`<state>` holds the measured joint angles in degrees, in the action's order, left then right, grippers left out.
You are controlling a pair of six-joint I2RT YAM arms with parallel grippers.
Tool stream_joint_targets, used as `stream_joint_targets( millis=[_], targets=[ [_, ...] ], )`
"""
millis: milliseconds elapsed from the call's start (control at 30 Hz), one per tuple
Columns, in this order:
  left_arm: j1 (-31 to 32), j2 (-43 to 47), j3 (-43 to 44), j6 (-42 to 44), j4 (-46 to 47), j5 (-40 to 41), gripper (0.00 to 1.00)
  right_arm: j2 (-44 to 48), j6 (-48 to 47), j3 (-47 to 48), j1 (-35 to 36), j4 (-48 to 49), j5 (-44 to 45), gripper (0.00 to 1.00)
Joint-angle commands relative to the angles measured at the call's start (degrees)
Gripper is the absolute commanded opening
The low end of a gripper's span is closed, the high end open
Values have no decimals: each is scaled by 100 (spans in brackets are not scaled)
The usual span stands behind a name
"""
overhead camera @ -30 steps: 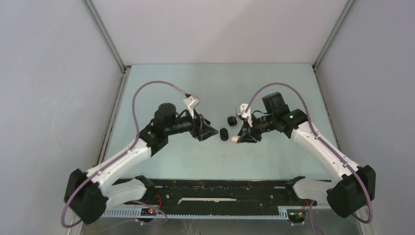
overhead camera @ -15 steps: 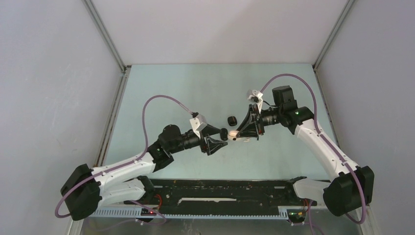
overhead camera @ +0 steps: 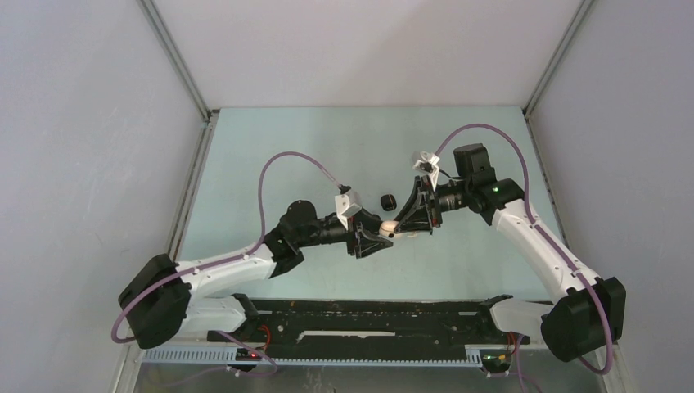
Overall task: Insert the wireless bluetooth earbuds into the charging case
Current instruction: Pick up the charging case at the center of the board.
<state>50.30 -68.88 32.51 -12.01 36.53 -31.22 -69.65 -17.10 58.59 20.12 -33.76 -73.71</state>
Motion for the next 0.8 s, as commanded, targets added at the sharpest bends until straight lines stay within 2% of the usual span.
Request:
stream_joint_targets(
  millis=[0, 167, 367, 767],
  targets=[
    [71, -117, 286, -192, 530, -425, 56, 114, -119, 83, 36, -2, -63, 12],
    [73, -206, 341, -238, 572, -525, 49, 138, -193, 83, 34, -65, -16, 12],
    [68, -268, 311, -317, 574, -511, 48, 198, -238, 83, 44, -94, 2, 13],
    [67, -303, 280, -399, 566, -539, 35, 222, -300, 83, 43, -139, 115, 13]
  ],
)
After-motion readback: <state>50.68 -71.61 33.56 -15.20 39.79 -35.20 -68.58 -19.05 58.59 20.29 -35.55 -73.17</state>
